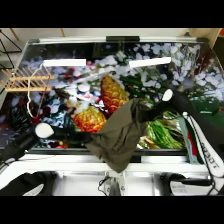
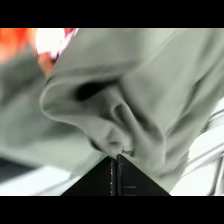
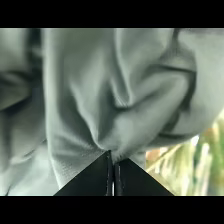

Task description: Fold the shirts.

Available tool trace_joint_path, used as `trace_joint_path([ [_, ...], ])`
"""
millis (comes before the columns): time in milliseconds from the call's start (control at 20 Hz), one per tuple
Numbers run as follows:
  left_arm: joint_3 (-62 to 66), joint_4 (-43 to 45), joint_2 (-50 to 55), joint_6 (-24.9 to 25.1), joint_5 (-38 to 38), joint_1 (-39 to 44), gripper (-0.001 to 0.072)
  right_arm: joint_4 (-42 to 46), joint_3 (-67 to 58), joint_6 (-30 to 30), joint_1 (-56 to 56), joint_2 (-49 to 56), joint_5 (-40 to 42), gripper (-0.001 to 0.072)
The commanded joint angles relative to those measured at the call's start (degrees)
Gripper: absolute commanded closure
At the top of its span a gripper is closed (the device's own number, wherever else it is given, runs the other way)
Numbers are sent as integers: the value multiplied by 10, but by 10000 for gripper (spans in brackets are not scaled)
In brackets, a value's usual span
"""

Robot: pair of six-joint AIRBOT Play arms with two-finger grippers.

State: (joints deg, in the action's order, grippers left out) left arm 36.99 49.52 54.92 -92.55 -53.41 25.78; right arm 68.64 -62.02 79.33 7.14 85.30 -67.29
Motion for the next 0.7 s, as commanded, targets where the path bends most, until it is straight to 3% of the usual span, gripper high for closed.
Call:
trace_joint_path([
  [0,127,2,-9,91,-42,-81,684,40,-48,-31,1,-69,3,646],
  [150,330,2,-12,132,-68,-167,684,100,-170,-34,1,-158,44,646],
  [400,679,2,-13,171,-69,-266,684,142,-361,-31,1,-305,213,645],
  [550,753,3,-32,171,-69,-280,683,137,-393,-26,1,-368,221,646],
  [650,753,26,-48,168,-95,-280,684,151,-393,-26,1,-396,186,645],
])
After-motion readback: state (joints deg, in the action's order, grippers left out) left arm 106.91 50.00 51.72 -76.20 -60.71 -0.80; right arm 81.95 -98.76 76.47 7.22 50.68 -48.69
